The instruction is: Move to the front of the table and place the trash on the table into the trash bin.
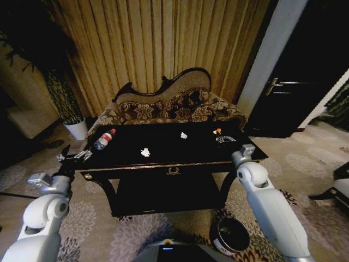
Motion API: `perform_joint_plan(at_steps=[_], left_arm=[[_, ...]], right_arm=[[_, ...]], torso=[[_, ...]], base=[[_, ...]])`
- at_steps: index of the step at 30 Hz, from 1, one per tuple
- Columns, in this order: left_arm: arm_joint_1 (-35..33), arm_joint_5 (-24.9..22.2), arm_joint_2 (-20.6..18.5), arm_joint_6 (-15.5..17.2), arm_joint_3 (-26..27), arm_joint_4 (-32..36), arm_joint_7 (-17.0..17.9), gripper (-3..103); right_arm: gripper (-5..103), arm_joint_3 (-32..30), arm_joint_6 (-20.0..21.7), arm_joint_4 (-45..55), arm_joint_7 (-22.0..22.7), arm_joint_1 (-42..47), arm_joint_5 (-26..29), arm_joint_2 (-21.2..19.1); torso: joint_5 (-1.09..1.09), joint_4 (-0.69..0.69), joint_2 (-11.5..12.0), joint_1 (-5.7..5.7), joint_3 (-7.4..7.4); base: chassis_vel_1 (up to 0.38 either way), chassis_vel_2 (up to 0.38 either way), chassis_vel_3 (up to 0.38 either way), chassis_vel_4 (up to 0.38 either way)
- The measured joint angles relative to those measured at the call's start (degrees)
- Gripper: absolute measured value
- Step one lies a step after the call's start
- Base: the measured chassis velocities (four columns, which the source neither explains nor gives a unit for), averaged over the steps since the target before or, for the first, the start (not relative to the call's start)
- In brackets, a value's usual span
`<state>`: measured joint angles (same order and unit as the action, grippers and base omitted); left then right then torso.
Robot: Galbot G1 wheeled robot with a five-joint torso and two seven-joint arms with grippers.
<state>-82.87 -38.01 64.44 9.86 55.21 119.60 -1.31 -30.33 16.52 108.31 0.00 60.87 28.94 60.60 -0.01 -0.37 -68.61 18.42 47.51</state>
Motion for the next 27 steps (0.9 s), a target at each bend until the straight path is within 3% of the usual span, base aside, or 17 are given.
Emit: perform_joint_plan(at_steps=[27], left_arm=[[0.62,0.21,-0.06,0.88,-0.16,0.07,-0.01,100]], right_arm=[[3,0.54,-0.79,-0.14,0.00,1.22,-0.44,0.95]], torso=[[0.00,-0.01,0.00,0.00,0.00]], base=[[0.052,-0.050,-0.056,0.046]])
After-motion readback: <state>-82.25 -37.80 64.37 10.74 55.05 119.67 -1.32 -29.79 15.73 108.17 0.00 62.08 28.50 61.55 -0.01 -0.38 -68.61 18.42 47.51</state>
